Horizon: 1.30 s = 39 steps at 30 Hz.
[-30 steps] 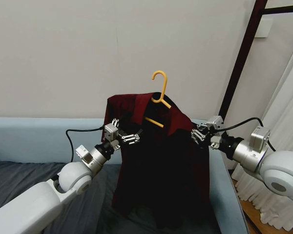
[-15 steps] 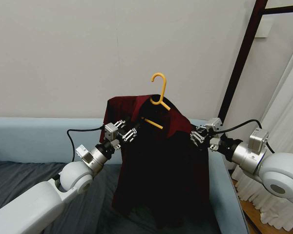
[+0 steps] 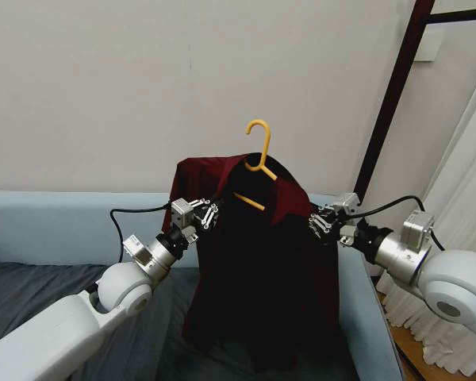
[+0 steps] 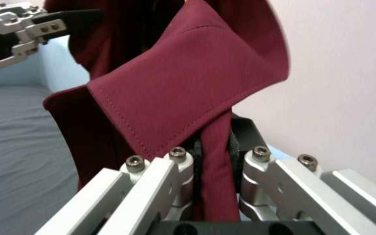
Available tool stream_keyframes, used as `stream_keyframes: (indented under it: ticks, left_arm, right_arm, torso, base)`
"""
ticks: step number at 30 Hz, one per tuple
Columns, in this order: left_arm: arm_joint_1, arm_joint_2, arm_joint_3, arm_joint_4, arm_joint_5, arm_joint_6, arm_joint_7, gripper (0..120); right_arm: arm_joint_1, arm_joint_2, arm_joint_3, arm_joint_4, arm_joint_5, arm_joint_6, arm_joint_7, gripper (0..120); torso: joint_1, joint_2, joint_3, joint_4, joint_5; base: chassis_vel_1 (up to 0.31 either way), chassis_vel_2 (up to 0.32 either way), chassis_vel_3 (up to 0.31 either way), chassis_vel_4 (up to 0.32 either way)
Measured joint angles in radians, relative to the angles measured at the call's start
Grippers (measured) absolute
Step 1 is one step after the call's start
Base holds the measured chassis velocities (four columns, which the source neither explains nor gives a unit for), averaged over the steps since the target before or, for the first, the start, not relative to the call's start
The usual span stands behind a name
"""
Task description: Pick up the clothes from the sofa and hang them on the clothes hanger.
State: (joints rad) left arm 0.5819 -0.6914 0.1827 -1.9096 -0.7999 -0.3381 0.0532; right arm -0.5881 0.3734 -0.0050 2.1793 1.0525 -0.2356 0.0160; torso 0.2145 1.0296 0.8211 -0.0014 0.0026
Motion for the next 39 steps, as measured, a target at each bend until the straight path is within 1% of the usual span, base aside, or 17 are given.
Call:
stream_keyframes:
  ticks: [6, 8, 9, 13, 14, 17, 19, 21, 24, 25, 28, 29, 32, 34, 37, 38, 39]
  left_arm:
    - [0.021, 0.012, 0.0, -0.02, -0.015, 0.032, -0.011, 0]
    - [0.027, 0.026, 0.0, -0.023, -0.028, 0.052, -0.011, 5]
    - [0.027, 0.026, 0.0, -0.023, -0.028, 0.052, -0.011, 5]
    - [0.043, 0.059, -0.009, -0.046, -0.033, 0.085, -0.023, 23]
    - [0.043, 0.059, -0.009, -0.046, -0.033, 0.085, -0.023, 23]
    - [0.056, 0.074, -0.021, -0.064, -0.033, 0.099, -0.046, 37]
    - [0.061, 0.077, -0.026, -0.069, -0.033, 0.101, -0.055, 40]
    - [0.086, 0.086, -0.049, -0.084, -0.033, 0.106, -0.078, 50]
    - [0.171, 0.099, -0.115, -0.124, -0.034, 0.137, -0.118, 63]
    - [0.171, 0.099, -0.115, -0.124, -0.034, 0.137, -0.118, 63]
    - [0.288, 0.111, -0.189, -0.182, -0.032, 0.205, -0.173, 77]
    - [0.288, 0.111, -0.189, -0.182, -0.032, 0.205, -0.173, 77]
    - [0.406, 0.094, -0.268, -0.233, -0.02, 0.218, -0.251, 91]
    - [0.433, 0.084, -0.281, -0.24, -0.01, 0.216, -0.269, 94]
    - [0.538, 0.044, -0.321, -0.246, 0.064, 0.183, -0.324, 105]
    - [0.538, 0.044, -0.321, -0.246, 0.064, 0.183, -0.324, 105]
    - [0.586, 0.023, -0.343, -0.246, 0.086, 0.174, -0.34, 108]
  right_arm:
    - [-0.002, -0.002, 0.0, -0.006, -0.003, -0.002, 0.003, 8]
    - [-0.005, -0.001, 0.0, -0.008, -0.004, -0.002, 0.005, 8]
    - [-0.005, -0.001, 0.0, -0.008, -0.004, -0.002, 0.005, 8]
    - [-0.009, -0.002, 0.005, -0.018, -0.01, -0.002, 0.005, 8]
    - [-0.009, -0.002, 0.005, -0.018, -0.01, -0.002, 0.005, 8]
    - [-0.009, 0.002, 0.007, -0.029, -0.018, -0.001, 0.007, 8]
    - [-0.01, 0.003, 0.007, -0.032, -0.02, -0.001, 0.008, 8]
    - [-0.011, 0.0, 0.008, -0.035, -0.027, -0.001, 0.011, 8]
    - [-0.017, -0.007, 0.017, -0.034, -0.03, -0.006, 0.031, 8]
    - [-0.017, -0.007, 0.017, -0.034, -0.03, -0.006, 0.031, 8]
    - [-0.026, -0.011, 0.028, -0.022, -0.027, -0.032, 0.078, 8]
    - [-0.026, -0.011, 0.028, -0.022, -0.027, -0.032, 0.078, 8]
    - [-0.042, -0.011, 0.05, -0.002, -0.015, -0.058, 0.134, 8]
    - [-0.05, -0.011, 0.062, 0.006, -0.013, -0.072, 0.146, 8]
    - [-0.085, -0.017, 0.125, 0.051, 0.011, -0.172, 0.192, 8]
    - [-0.085, -0.017, 0.125, 0.051, 0.011, -0.172, 0.192, 8]
    - [-0.096, -0.018, 0.151, 0.071, 0.022, -0.208, 0.216, 8]
  torso:
    - [0.0, 0.0, 0.0, -0.0001, 0.0]
    - [0.0, 0.0, 0.0, -0.0001, -0.0001]
    - [0.0, 0.0, 0.0, -0.0001, -0.0001]
    - [0.0, 0.0, 0.0, 0.0001, 0.0]
    - [0.0, 0.0, 0.0, 0.0001, 0.0]
    - [0.0, 0.0, 0.0, 0.0, 0.0]
    - [0.0, 0.0, 0.0, 0.0001, 0.0]
    - [0.0, 0.0, 0.0, -0.0001, 0.0]
    - [0.0, 0.0, 0.0, -0.0001, -0.0001]
    - [0.0, 0.0, 0.0, -0.0001, -0.0001]
    - [0.0, 0.0, 0.0, 0.0002, -0.0001]
    - [0.0, 0.0, 0.0, 0.0002, -0.0001]
    - [0.0, 0.0, 0.0, 0.0002, 0.0001]
    - [0.0, 0.0, 0.0, 0.0, 0.0001]
    - [0.0, 0.0, 0.0, -0.0002, -0.0001]
    - [0.0, 0.0, 0.0, -0.0002, -0.0001]
    - [0.0, 0.0, 0.0, -0.0003, 0.0002]
  base:
    - [0.0, 0.0, 0.0, 0.0]
    - [0.0, 0.0, 0.0, 0.0]
    - [0.0, 0.0, 0.0, 0.0]
    - [0.0, 0.0, 0.0, 0.0]
    - [0.0, 0.0, 0.0, 0.0]
    - [0.0, 0.0, 0.0, 0.0]
    - [0.0, 0.0, 0.0, 0.0]
    - [0.0, 0.0, 0.0, 0.0]
    - [0.0, 0.0, 0.0, 0.0]
    - [0.0, 0.0, 0.0, 0.0]
    - [0.0, 0.0, 0.0, 0.0]
    - [0.0, 0.0, 0.0, 0.0]
    - [0.0, 0.0, 0.0, 0.0]
    - [0.0, 0.0, 0.0, 0.0]
    - [0.0, 0.0, 0.0, 0.0]
    - [0.0, 0.0, 0.0, 0.0]
    - [0.0, 0.0, 0.0, 0.0]
